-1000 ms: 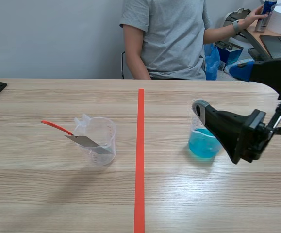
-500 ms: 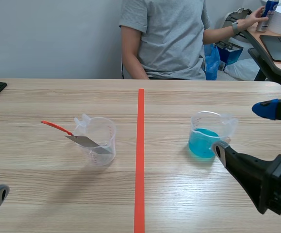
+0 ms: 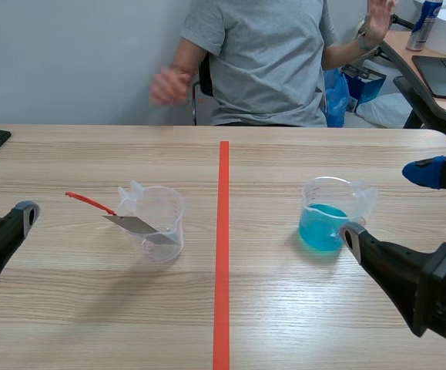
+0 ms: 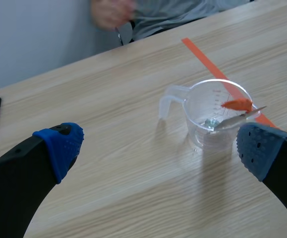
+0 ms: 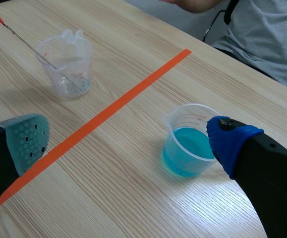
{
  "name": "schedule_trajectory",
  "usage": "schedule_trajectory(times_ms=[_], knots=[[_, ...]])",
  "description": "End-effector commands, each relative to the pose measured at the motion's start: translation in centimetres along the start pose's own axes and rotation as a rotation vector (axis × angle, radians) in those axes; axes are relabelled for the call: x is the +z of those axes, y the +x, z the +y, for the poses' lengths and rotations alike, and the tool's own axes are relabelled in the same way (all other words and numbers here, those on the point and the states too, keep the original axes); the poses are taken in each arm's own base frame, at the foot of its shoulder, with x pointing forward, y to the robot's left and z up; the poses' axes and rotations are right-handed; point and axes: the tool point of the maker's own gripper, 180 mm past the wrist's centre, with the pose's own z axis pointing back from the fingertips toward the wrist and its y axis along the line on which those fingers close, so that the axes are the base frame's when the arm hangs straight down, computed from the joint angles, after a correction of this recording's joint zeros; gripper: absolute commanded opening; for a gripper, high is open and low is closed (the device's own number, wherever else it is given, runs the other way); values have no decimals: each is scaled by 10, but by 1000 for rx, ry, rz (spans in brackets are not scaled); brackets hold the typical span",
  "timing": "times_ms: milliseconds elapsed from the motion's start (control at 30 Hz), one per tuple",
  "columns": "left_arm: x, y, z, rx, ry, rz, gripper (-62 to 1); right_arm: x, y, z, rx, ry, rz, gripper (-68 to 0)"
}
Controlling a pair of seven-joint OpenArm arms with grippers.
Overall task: Do the redox reaction experiment.
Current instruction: 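Return to the home posture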
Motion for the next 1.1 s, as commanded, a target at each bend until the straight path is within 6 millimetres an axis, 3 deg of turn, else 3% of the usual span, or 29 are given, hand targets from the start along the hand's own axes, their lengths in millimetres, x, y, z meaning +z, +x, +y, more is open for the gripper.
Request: schedule_trajectory(times_ms=[0,300,533,1067], knots=[[-3,11,-6,-9,-33,-31,14,-1,11,-5,11,-12,-37,4],[-16,24,-26,-32,-136,-67,14,-1,7,-5,7,-15,-16,4],[-18,20,-45,-28,-205,-55,14,-1,7,-5,8,-15,-16,4],[-19,21,-45,5,-181,-70,14,-1,6,-5,17,-14,-11,4]])
